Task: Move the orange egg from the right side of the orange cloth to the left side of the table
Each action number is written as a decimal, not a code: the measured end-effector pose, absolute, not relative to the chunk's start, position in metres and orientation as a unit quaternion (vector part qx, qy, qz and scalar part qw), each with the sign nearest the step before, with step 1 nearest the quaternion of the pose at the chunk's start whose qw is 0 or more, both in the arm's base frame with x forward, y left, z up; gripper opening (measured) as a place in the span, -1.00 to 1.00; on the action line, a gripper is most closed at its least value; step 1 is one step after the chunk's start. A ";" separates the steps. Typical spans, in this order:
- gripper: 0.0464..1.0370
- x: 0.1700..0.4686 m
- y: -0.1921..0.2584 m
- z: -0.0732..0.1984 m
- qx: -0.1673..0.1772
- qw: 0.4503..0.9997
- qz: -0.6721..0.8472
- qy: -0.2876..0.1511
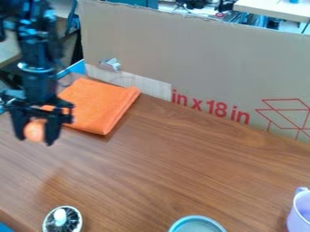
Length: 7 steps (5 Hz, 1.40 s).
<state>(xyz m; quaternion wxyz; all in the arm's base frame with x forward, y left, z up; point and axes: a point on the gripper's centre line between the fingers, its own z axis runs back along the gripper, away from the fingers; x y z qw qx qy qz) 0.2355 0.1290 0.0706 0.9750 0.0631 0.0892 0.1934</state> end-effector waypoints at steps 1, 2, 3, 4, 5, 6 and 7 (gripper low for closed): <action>0.28 0.226 0.158 0.064 0.067 0.972 0.211 0.081; 0.28 0.218 0.179 0.047 0.056 0.973 0.207 0.083; 0.28 0.220 0.190 0.026 0.049 0.975 0.194 0.091; 0.27 0.227 0.197 0.022 0.046 0.980 0.173 0.082; 0.27 0.232 0.198 0.021 0.034 0.983 0.166 0.069; 0.38 0.233 0.198 0.021 0.032 0.981 0.176 0.072; 0.86 0.231 0.196 0.022 0.029 0.976 0.198 0.083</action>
